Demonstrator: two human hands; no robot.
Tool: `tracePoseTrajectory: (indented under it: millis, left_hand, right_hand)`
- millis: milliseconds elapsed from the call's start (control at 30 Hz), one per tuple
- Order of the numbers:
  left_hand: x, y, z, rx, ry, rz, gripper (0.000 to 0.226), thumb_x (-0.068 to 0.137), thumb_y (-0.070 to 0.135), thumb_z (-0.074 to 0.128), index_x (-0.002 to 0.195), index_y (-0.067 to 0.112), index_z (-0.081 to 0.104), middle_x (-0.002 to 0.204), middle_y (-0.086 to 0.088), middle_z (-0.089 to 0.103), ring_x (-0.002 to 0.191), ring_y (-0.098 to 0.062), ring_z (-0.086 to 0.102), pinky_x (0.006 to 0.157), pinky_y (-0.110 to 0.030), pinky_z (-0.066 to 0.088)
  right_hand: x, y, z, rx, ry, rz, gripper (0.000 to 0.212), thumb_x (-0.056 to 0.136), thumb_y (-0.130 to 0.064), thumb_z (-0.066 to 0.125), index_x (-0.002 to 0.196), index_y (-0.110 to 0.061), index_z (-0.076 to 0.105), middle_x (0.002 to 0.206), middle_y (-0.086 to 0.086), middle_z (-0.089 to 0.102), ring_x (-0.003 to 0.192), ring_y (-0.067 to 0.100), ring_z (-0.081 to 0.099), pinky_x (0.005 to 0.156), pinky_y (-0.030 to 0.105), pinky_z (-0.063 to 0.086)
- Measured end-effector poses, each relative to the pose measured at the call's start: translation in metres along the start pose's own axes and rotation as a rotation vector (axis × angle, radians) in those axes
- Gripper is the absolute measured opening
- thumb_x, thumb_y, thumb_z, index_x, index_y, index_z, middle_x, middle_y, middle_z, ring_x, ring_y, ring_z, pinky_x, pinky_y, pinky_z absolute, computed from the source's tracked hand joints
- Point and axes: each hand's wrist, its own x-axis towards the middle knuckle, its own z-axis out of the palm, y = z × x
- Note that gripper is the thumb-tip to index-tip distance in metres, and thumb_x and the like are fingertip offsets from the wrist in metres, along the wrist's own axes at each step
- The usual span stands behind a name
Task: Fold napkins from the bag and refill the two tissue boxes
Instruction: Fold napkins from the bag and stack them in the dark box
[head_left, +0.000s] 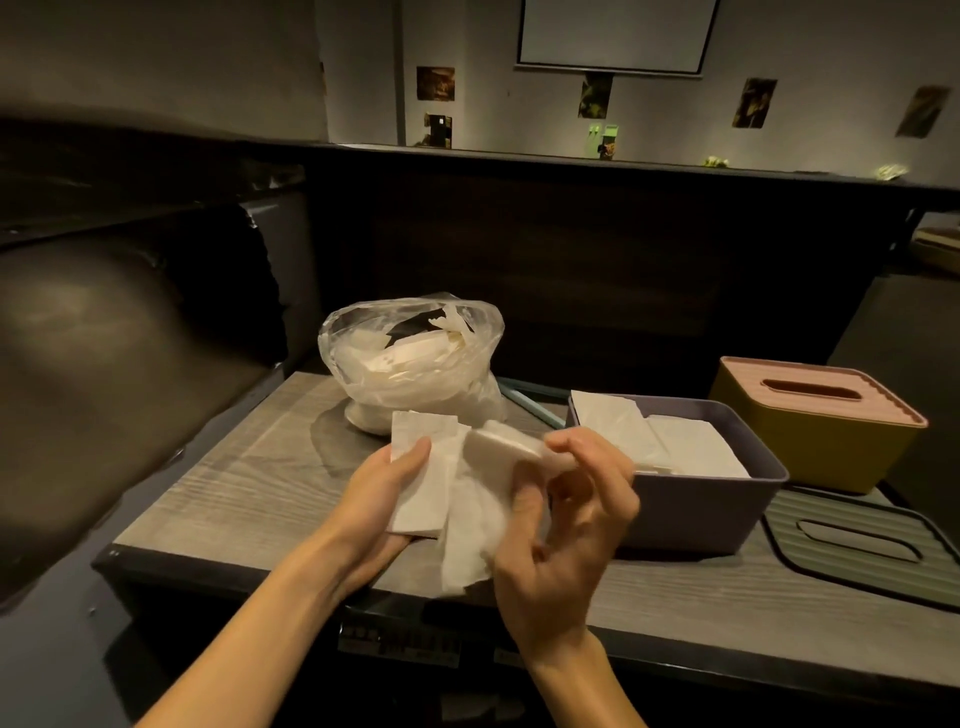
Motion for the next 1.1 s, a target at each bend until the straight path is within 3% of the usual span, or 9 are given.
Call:
tracePoseTrajectory:
  millis: [67,167,267,333,467,600,733,933,1100]
  left_hand:
    - [-0.002,0.003,0.001,-0.028,-0.029,-0.018,0.038,0.11,0.028,0.042,0.133,0.007,0.063,0.123,-0.018,0.073,0.113,-0.032,0.071,0.091,-0.043,0.06]
    - [-0.005,0.005,0.002,-0.065,-0.113,-0.069,0.058,0.109,0.05,0.03,0.134,0.01,0.064,0.128,-0.018,0.071,0.12,-0.033,0.068,0.1,-0.049,0.053]
    - [-0.005,0.006,0.002,-0.071,-0.147,-0.071,0.06,0.104,0.055,0.036,0.134,0.011,0.064,0.128,-0.019,0.07,0.12,-0.034,0.068,0.102,-0.051,0.051]
    - [-0.003,0.004,0.001,0.004,-0.129,-0.042,0.046,0.102,0.038,0.05,0.134,0.009,0.063,0.126,-0.021,0.071,0.113,-0.032,0.071,0.093,-0.045,0.059]
    - [-0.001,0.002,-0.001,-0.007,-0.091,-0.01,0.032,0.103,0.019,0.053,0.132,0.009,0.062,0.121,-0.019,0.073,0.11,-0.033,0.073,0.084,-0.041,0.064]
    - [0.0,-0.001,-0.004,0.054,-0.068,0.091,0.038,0.099,0.009,0.059,0.136,0.009,0.058,0.122,-0.019,0.073,0.111,-0.034,0.072,0.083,-0.041,0.062]
    - [0.002,-0.002,-0.008,0.058,0.042,0.213,0.033,0.101,0.005,0.055,0.133,0.012,0.063,0.118,-0.015,0.075,0.107,-0.032,0.073,0.08,-0.04,0.062]
    - [-0.001,0.001,-0.011,0.002,0.159,0.164,0.026,0.1,-0.002,0.056,0.12,0.009,0.068,0.105,-0.017,0.078,0.093,-0.031,0.076,0.071,-0.038,0.064]
    - [0.001,0.001,-0.012,0.045,0.178,0.121,0.025,0.1,-0.003,0.056,0.118,0.01,0.068,0.106,-0.019,0.077,0.101,-0.035,0.075,0.088,-0.051,0.061]
  right_hand:
    - [0.003,0.002,0.007,0.024,-0.123,0.19,0.055,0.096,0.001,0.063,0.138,-0.031,0.047,0.129,-0.001,0.055,0.115,0.028,0.062,0.09,0.043,0.059]
    - [0.01,0.008,0.019,-0.019,-0.261,0.5,0.06,0.1,-0.011,0.066,0.138,-0.052,0.045,0.13,-0.02,0.055,0.11,0.017,0.066,0.087,0.043,0.061]
    - [0.014,0.013,0.027,-0.111,-0.294,0.542,0.062,0.101,-0.018,0.064,0.134,-0.065,0.039,0.129,-0.026,0.051,0.112,0.012,0.063,0.087,0.044,0.06]
    - [0.012,0.012,0.028,-0.114,-0.305,0.536,0.06,0.101,-0.019,0.064,0.136,-0.062,0.04,0.131,-0.026,0.051,0.117,0.01,0.061,0.092,0.041,0.059]
    - [0.013,0.013,0.025,-0.13,-0.263,0.553,0.053,0.1,-0.013,0.066,0.138,-0.044,0.048,0.134,-0.016,0.054,0.115,-0.001,0.058,0.087,0.014,0.052]
    - [0.017,0.014,0.027,-0.176,-0.317,0.53,0.042,0.098,-0.008,0.067,0.135,-0.027,0.059,0.129,-0.012,0.055,0.107,-0.001,0.06,0.082,0.011,0.051]
    - [0.037,0.01,0.038,-0.25,-0.436,0.452,0.03,0.099,-0.009,0.065,0.126,-0.022,0.065,0.121,-0.01,0.058,0.109,-0.005,0.057,0.088,0.007,0.045]
    - [0.093,0.019,0.082,-0.453,-0.554,0.18,0.026,0.1,-0.015,0.06,0.124,-0.016,0.067,0.124,-0.001,0.062,0.115,0.01,0.058,0.1,0.025,0.049]
    - [0.13,0.044,0.112,-0.886,-1.11,0.262,0.072,0.093,-0.051,0.066,0.154,-0.019,0.047,0.154,0.01,0.048,0.141,0.029,0.046,0.114,0.045,0.038]
